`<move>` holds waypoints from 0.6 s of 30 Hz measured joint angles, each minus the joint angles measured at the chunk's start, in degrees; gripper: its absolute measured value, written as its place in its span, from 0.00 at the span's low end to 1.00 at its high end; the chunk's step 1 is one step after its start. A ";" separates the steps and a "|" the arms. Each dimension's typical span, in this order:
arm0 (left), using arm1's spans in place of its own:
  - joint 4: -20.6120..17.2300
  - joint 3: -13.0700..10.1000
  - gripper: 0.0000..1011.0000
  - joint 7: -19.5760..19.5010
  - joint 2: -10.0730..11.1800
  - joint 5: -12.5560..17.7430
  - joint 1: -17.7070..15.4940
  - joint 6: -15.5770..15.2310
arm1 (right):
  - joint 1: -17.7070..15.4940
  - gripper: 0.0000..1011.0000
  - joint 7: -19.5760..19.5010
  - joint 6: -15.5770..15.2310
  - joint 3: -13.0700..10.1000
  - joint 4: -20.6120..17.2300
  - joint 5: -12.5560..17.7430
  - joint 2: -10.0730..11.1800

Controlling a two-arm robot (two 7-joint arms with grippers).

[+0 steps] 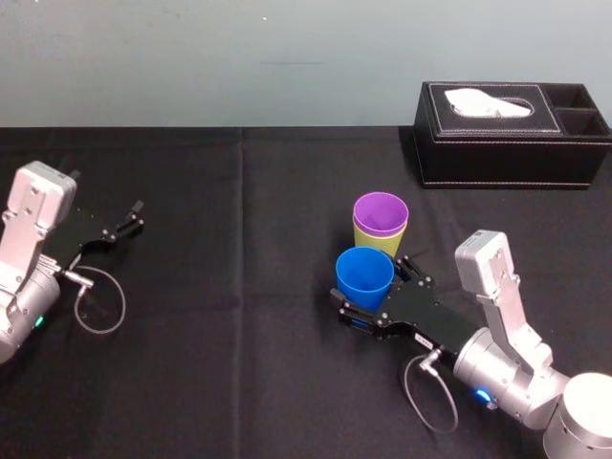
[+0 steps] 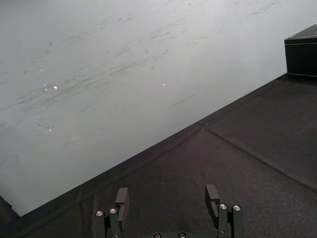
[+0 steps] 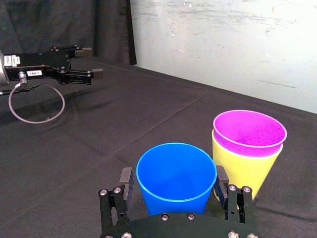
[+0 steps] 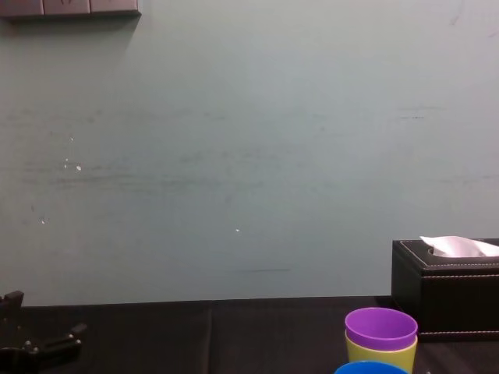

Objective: Stack the three plastic cups sequentially using one hand.

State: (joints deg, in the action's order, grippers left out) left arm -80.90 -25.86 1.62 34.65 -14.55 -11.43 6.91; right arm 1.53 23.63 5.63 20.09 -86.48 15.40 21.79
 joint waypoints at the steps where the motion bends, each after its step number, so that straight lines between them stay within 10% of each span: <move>1: 0.00 0.00 1.00 0.00 0.00 0.00 0.00 0.00 | -0.01 0.99 0.01 0.00 -0.01 0.00 0.00 0.01; 18: 0.00 0.00 1.00 0.00 0.00 0.00 0.00 0.00 | -0.15 0.75 0.12 0.06 -0.12 -0.18 0.23 0.07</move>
State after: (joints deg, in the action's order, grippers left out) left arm -80.90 -25.86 1.62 34.65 -14.55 -11.43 6.91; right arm 1.37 23.75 5.68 19.98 -86.65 15.63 21.86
